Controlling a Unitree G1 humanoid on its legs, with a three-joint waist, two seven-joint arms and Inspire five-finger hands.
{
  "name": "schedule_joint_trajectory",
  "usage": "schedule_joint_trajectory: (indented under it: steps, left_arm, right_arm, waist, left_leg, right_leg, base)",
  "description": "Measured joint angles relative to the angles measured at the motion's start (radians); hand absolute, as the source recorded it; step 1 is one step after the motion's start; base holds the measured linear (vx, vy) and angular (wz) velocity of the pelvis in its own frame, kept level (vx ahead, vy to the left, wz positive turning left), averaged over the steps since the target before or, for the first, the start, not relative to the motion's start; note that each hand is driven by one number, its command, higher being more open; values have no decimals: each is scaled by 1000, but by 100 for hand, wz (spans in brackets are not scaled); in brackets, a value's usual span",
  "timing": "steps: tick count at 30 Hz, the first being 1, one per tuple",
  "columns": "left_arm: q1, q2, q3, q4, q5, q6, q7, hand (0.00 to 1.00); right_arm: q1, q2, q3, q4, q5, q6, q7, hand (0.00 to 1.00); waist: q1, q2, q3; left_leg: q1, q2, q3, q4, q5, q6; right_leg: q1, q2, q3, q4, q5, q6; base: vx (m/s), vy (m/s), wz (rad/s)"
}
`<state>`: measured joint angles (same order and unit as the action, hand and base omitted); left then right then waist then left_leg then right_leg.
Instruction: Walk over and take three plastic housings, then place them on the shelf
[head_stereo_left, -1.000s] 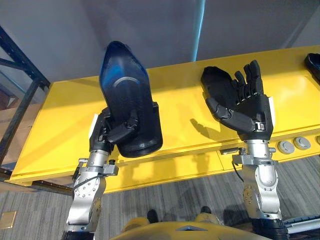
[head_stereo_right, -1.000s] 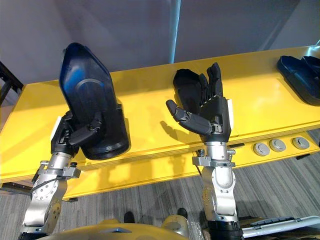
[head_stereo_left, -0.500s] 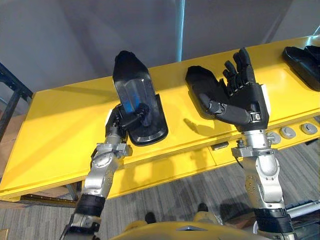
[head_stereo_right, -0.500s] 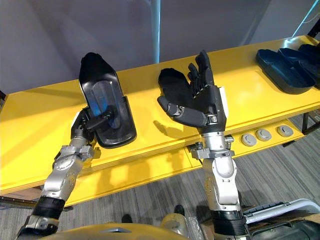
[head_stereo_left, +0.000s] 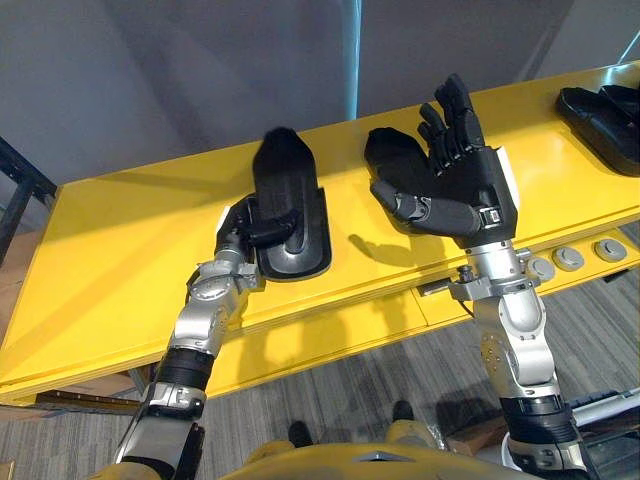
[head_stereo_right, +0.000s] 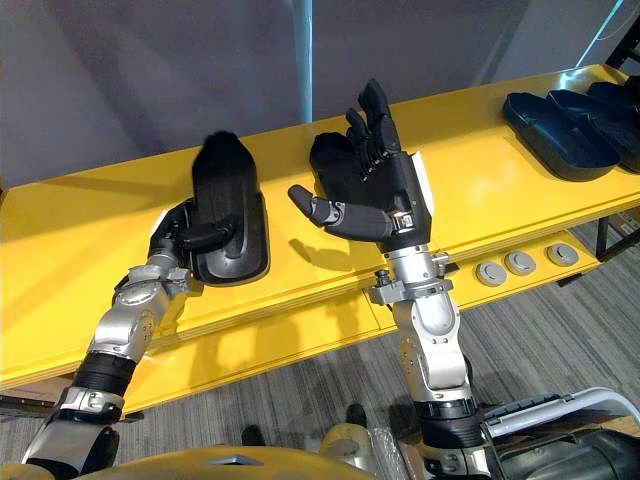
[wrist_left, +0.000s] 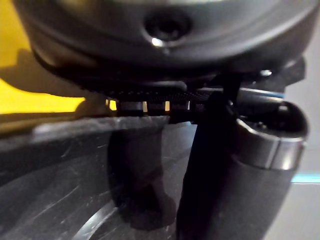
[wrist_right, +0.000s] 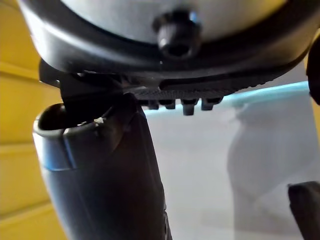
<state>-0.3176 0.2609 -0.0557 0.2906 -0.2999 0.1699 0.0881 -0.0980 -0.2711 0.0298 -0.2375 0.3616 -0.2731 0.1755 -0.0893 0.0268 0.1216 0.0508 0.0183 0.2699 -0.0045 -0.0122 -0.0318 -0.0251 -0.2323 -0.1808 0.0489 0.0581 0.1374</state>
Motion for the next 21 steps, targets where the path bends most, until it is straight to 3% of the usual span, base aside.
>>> schedule_joint_trajectory:
  steps: [8,16,21]
  left_arm:
    - [-30,15,2,19,36,4,50,100]
    - [-20,10,55,13,30,-25,229,100]
    - [114,-85,89,-177,0,-74,314,100]
  right_arm:
    - [0,0,19,0,0,6,-7,100]
    - [0,14,20,0,-3,22,-28,100]
    - [22,72,22,0,-43,20,-61,100]
  waist:
    - [0,-4,26]
    - [1,-13,32]
    - [3,-30,40]
  left_leg:
    - [27,11,0,-19,9,-8]
    - [27,13,-11,-19,11,-10]
    - [29,11,-24,-28,11,-10]
  right_leg:
    - [17,12,-6,-4,0,0]
    - [29,15,-17,-17,1,1]
    - [44,15,-35,-35,4,4]
  base:
    - [-15,-3,-1]
    - [3,-1,3]
    - [20,-1,8]
